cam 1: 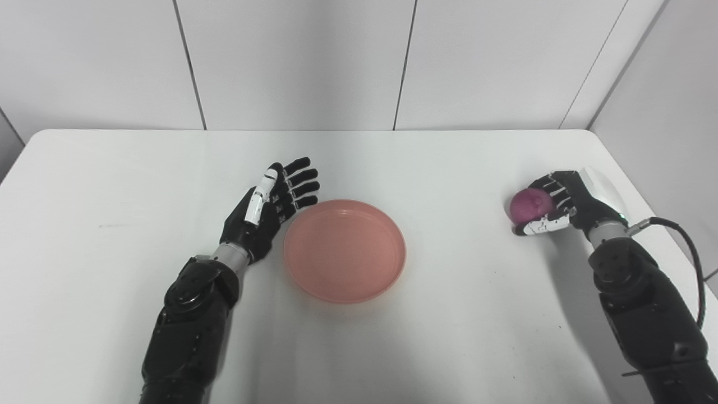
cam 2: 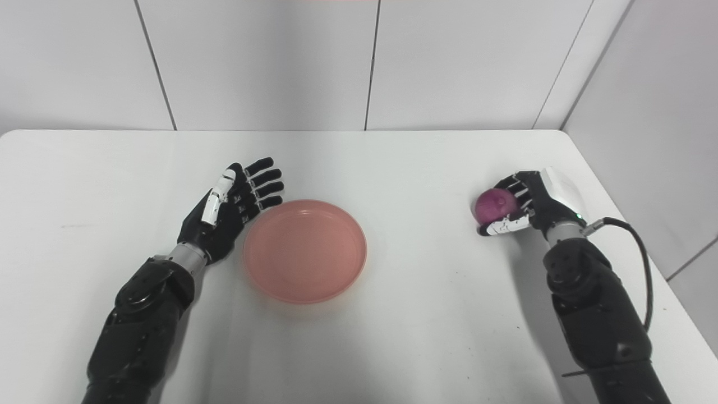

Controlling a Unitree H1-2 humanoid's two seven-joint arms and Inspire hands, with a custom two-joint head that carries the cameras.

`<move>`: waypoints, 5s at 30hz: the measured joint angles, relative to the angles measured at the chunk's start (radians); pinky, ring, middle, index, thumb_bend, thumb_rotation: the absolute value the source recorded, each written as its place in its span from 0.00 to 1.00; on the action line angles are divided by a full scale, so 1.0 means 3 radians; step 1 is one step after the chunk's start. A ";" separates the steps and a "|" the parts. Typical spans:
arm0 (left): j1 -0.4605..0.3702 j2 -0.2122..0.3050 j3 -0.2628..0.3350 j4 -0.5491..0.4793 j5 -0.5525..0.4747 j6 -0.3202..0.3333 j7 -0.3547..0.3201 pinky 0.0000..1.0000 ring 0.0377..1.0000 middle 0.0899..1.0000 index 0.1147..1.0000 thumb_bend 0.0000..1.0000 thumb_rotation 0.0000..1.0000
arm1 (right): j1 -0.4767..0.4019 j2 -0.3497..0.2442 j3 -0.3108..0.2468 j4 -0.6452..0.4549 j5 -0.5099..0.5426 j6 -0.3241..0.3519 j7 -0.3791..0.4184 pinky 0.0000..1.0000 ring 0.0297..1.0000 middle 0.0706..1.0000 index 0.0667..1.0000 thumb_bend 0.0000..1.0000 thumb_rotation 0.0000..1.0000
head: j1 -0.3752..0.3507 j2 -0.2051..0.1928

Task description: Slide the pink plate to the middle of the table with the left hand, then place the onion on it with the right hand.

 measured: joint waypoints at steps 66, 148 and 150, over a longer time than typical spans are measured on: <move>-0.0001 -0.0017 -0.0013 -0.0007 0.0018 0.0004 0.0032 0.79 0.82 0.81 0.78 0.37 1.00 | -0.0049 0.0187 0.0206 -0.1128 -0.0129 -0.0104 0.0186 0.44 0.47 0.50 0.45 0.52 0.13 | 0.0118 -0.0015; 0.0001 -0.0165 -0.0069 -0.0048 0.0085 0.0007 0.0280 0.78 0.80 0.79 0.75 0.35 1.00 | -0.0312 0.1182 0.1144 -0.0669 -0.0544 -0.0271 0.0438 0.36 0.43 0.50 0.45 0.52 0.14 | 0.0552 0.0000; 0.0001 -0.0172 -0.0069 -0.0049 0.0085 0.0007 0.0295 0.78 0.80 0.80 0.75 0.35 1.00 | -0.0305 0.1182 0.1163 -0.0651 -0.0544 -0.0271 0.0438 0.36 0.43 0.50 0.45 0.52 0.13 | 0.0552 0.0000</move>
